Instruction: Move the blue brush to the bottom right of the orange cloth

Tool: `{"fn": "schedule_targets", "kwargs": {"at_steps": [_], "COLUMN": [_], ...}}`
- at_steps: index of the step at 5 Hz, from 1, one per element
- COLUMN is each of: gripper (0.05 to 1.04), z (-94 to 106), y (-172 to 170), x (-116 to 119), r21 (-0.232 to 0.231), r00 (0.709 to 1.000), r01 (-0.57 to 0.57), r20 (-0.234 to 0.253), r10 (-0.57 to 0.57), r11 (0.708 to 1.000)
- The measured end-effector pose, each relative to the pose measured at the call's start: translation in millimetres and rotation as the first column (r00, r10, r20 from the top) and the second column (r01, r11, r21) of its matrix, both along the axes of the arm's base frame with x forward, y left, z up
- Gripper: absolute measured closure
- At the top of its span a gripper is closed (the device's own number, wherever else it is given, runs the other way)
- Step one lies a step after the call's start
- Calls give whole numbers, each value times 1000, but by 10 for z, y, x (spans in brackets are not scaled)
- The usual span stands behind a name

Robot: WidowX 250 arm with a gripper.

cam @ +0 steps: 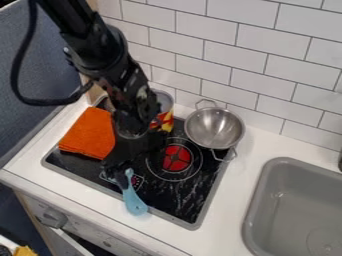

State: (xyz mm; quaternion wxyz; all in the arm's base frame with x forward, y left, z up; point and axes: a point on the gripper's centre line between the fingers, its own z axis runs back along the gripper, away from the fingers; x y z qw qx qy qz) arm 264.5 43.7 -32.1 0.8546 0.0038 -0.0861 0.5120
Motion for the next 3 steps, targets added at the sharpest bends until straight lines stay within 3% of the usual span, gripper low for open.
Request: {"fn": "schedule_targets", "kwargs": {"at_steps": [2,3], "gripper": [83,83], "z": [397,470], "y": [-125,-163], "x": [117,120], "r21": [-4,8], "r00": [993,991], "r01": [40,60], "r20": [110,117], "r10": [-39,-60], "r11": [999,998]}}
